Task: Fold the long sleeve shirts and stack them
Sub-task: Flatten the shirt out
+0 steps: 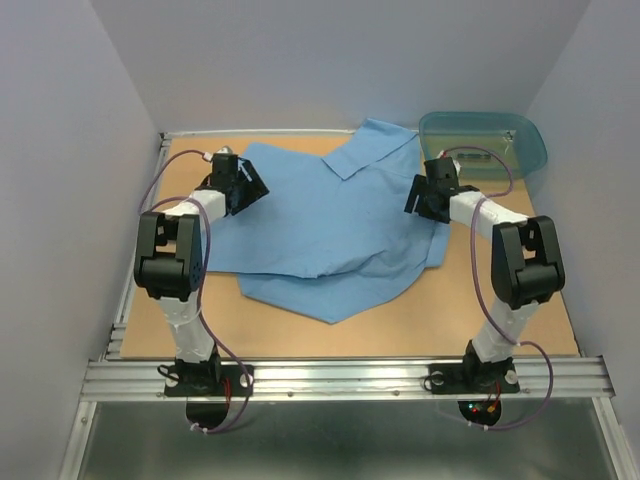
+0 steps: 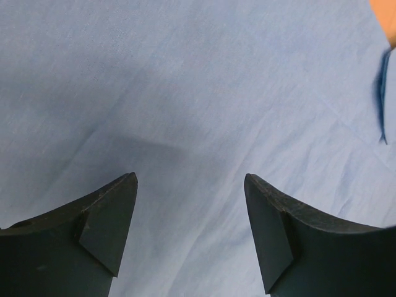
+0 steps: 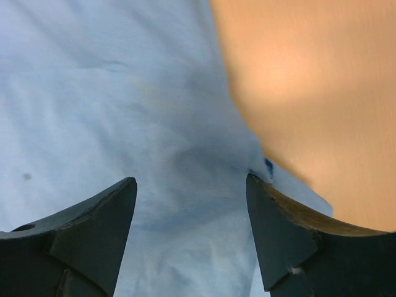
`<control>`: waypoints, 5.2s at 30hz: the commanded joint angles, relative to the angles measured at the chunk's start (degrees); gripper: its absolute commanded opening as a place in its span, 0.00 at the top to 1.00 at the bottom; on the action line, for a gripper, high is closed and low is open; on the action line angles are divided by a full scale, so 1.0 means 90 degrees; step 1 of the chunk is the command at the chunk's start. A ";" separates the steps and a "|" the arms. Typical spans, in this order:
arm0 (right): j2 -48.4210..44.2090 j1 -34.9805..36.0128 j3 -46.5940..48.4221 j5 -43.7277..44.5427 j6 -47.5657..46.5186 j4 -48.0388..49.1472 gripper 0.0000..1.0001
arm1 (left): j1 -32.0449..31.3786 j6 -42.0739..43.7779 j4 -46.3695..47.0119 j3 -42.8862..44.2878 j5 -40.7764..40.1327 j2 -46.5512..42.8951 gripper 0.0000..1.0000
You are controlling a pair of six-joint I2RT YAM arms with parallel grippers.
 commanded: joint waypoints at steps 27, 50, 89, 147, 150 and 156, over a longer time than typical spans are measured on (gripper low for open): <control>0.0177 0.6235 0.0709 -0.1404 -0.3553 -0.0204 0.34 | 0.0420 0.0658 -0.1769 -0.2519 -0.1826 -0.4751 0.10; -0.0758 0.6479 0.1663 -0.0299 -0.4031 -0.0945 0.99 | 0.0430 0.0639 -0.1603 -0.2695 -0.1866 -0.4869 0.12; -0.2178 0.3434 -0.0735 -0.0329 -0.0868 -0.1483 0.29 | 0.0430 0.0619 -0.0949 -0.2353 -0.1319 -0.2740 0.12; 0.0040 0.1226 0.0681 -0.1159 0.0021 -0.0438 0.26 | 0.0264 0.1059 -0.0929 0.0412 -0.1152 -0.0074 0.29; 0.0197 0.1235 0.0506 -0.1217 0.0109 -0.0350 0.26 | 0.0273 0.0844 -0.0910 0.0031 -0.1231 -0.0083 0.30; 0.0363 0.1235 0.0173 -0.1110 0.0109 -0.0233 0.26 | 0.0322 0.0385 -0.0861 -0.1043 -0.1192 -0.0512 0.31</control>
